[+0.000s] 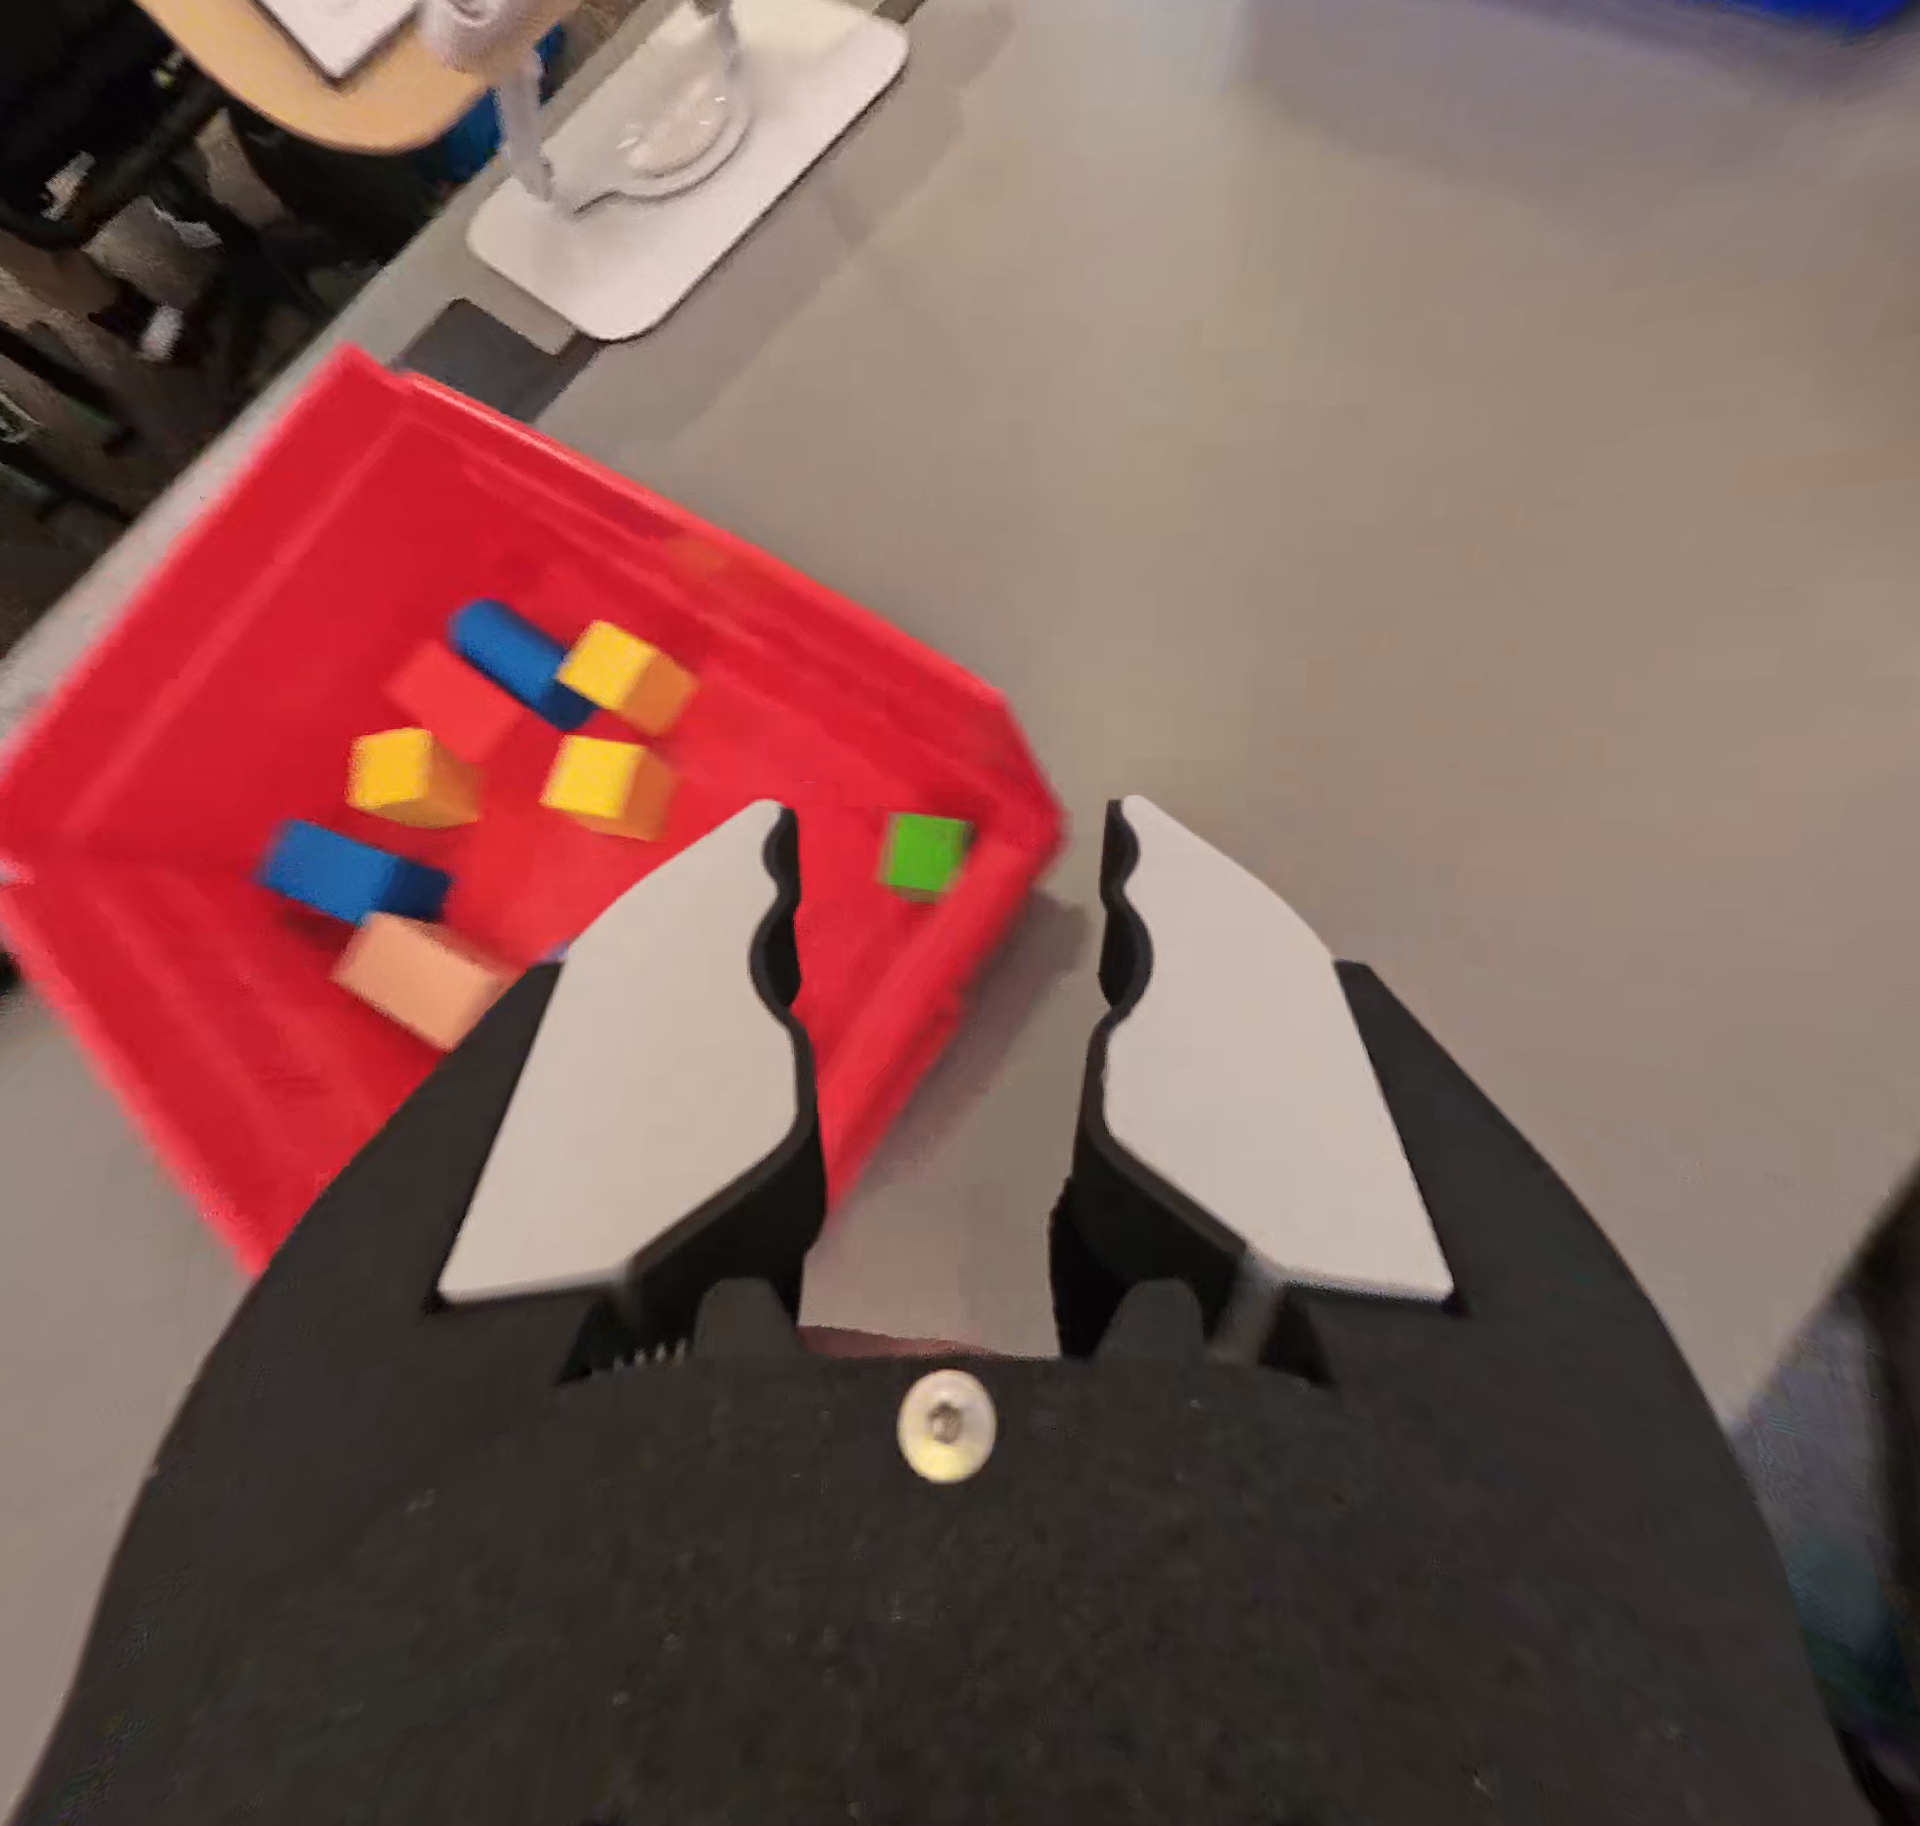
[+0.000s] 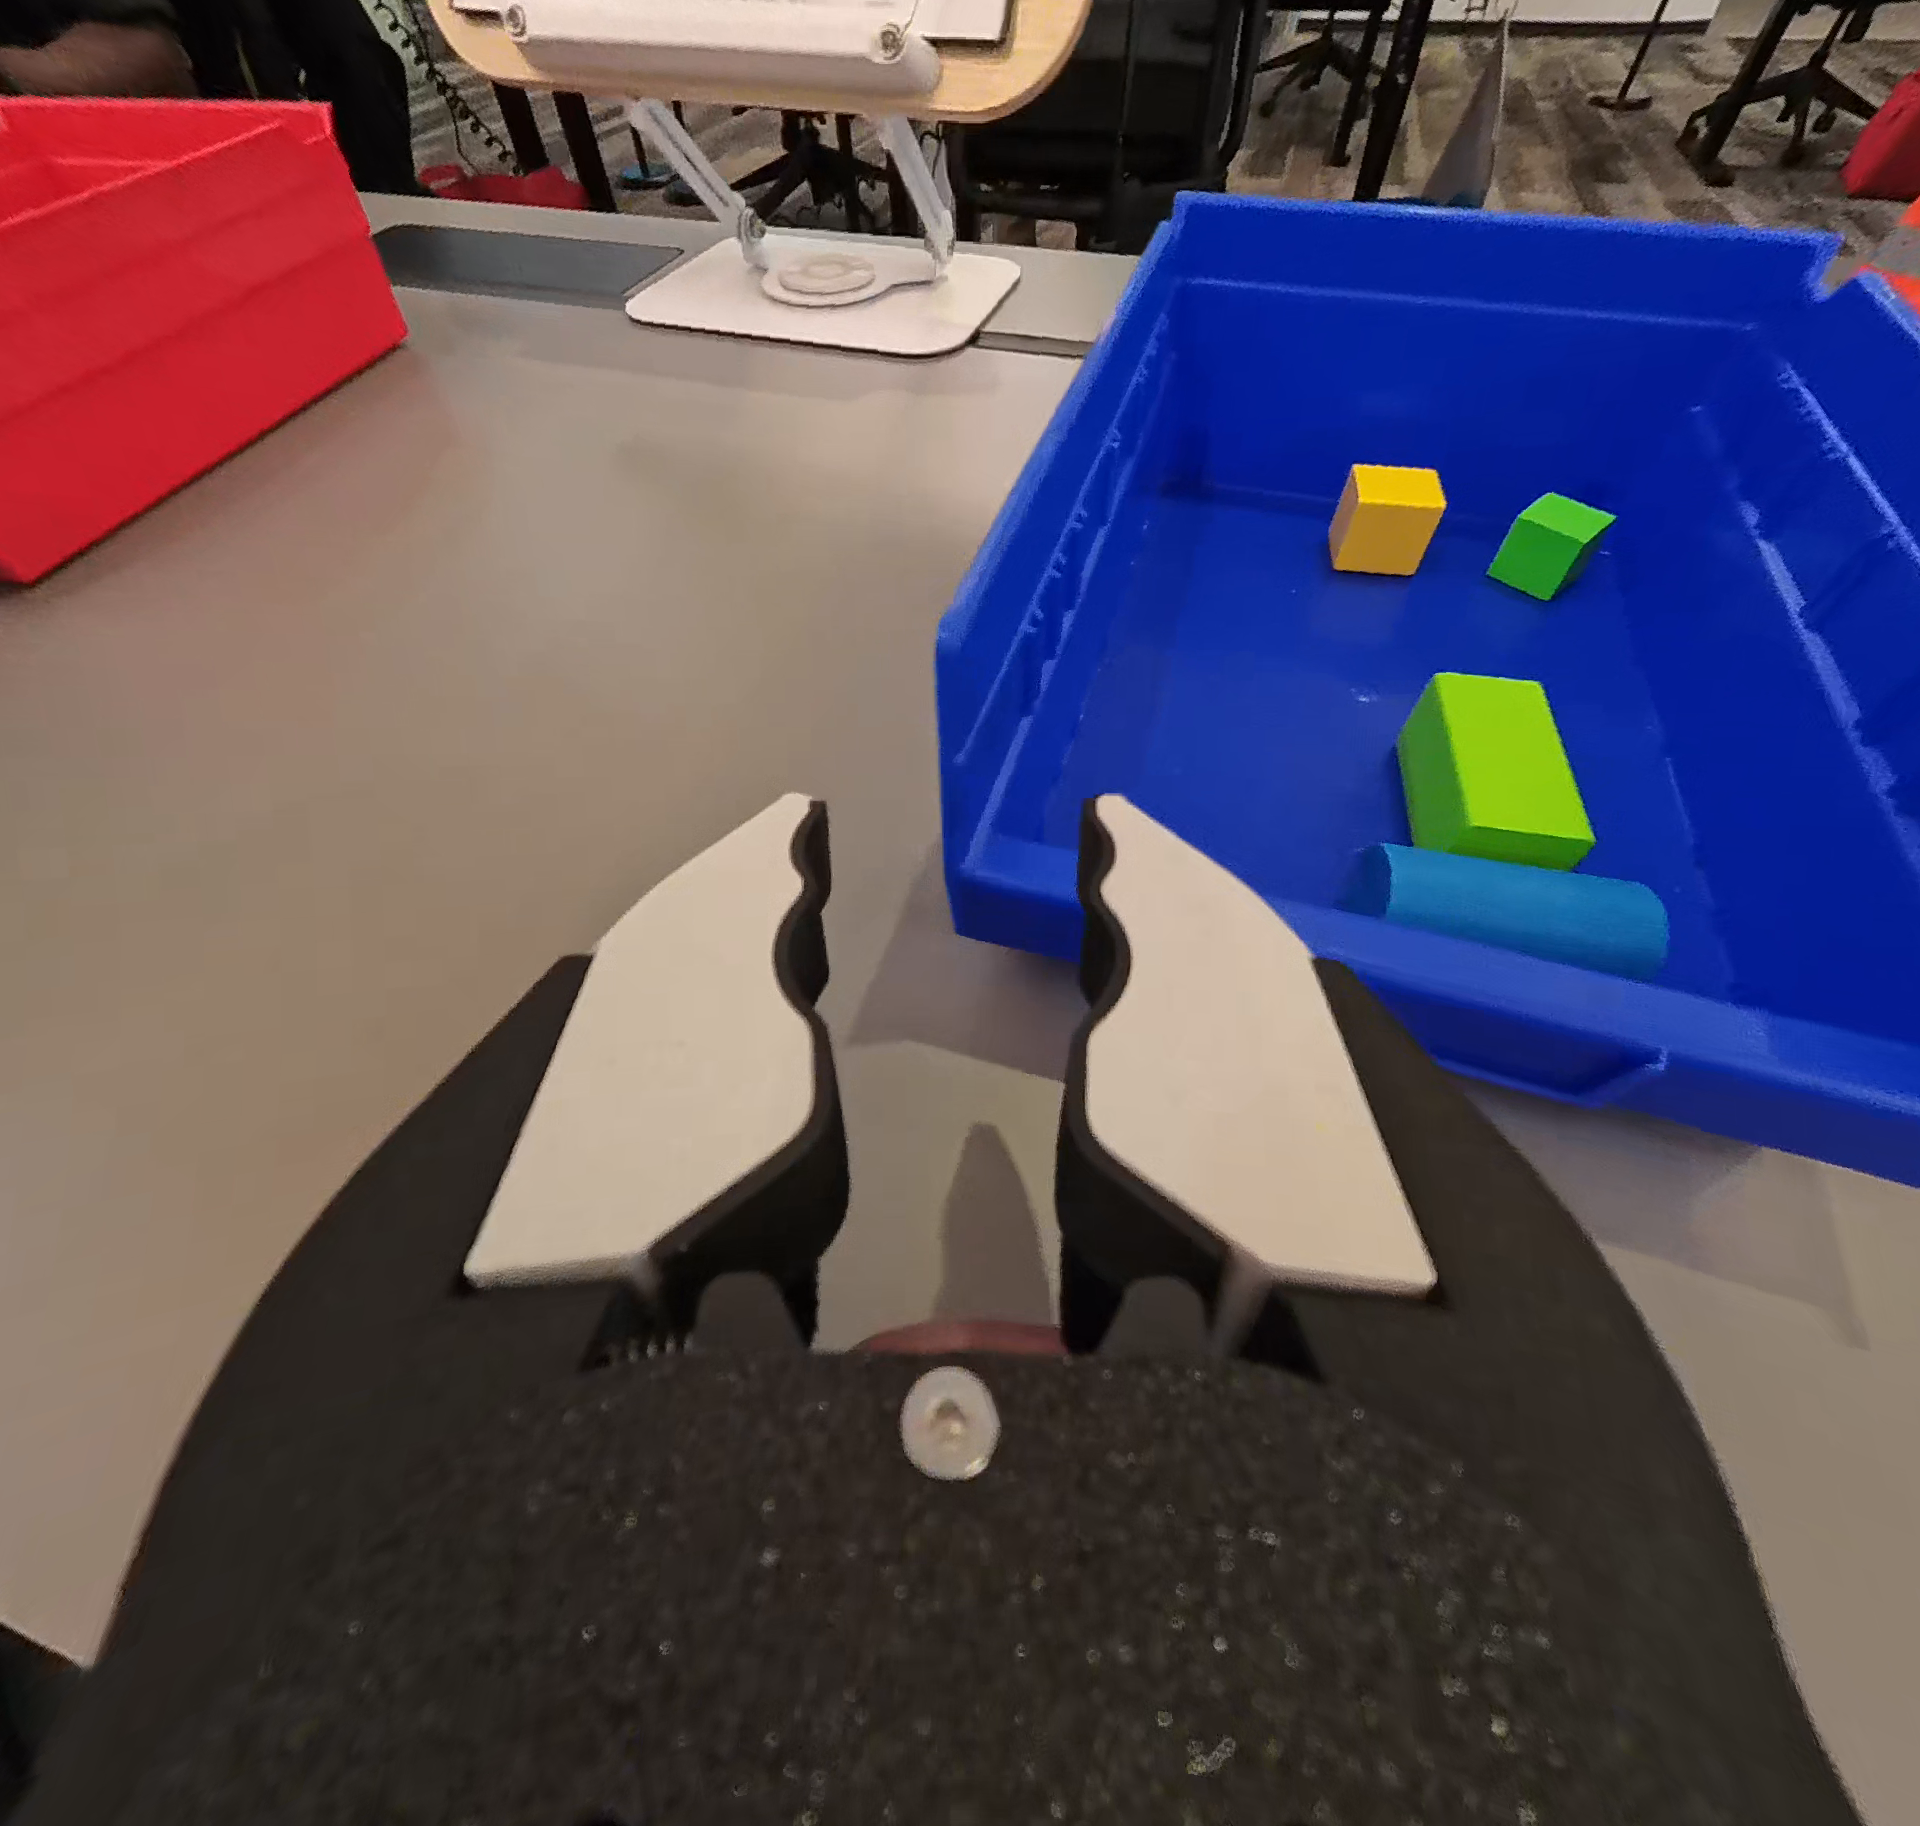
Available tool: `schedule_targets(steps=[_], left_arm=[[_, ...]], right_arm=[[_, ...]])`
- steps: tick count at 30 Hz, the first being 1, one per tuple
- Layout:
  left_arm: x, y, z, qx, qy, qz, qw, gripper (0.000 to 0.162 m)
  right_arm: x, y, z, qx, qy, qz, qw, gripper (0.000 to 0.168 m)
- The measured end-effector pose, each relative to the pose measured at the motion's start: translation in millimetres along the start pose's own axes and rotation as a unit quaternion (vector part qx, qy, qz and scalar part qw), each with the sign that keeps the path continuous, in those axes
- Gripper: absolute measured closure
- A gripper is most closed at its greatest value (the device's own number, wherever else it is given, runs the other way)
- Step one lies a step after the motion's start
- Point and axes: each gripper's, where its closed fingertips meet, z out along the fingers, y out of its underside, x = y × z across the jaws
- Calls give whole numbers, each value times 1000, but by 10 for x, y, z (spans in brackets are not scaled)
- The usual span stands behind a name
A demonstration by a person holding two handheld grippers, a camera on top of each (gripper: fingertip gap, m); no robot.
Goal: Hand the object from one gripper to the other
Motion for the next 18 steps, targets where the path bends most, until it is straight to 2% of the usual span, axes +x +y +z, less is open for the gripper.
schedule_targets(steps=[3, 6, 9, 13, 18], left_arm=[[-461, -14, 256, -62, 6, 51, 997, 108], [-769, 202, 666, -145, 34, 70, 986, 106], [-1068, 427, 1041, -198, 34, 75, 977, 111], [-1222, 657, 1321, -253, 54, 67, 964, 110], [-1238, 791, 1468, -293, 64, 78, 951, 112]], right_arm=[[-23, -5, 20, -3, -1, -13, 1000, 123], [-20, 24, 34, -11, 0, -18, 1000, 123], [-5, 31, 34, -12, 0, -13, 1000, 123], [4, 72, 42, -19, -4, -8, 1000, 123], [4, 91, 48, -24, -8, -5, 1000, 123]])
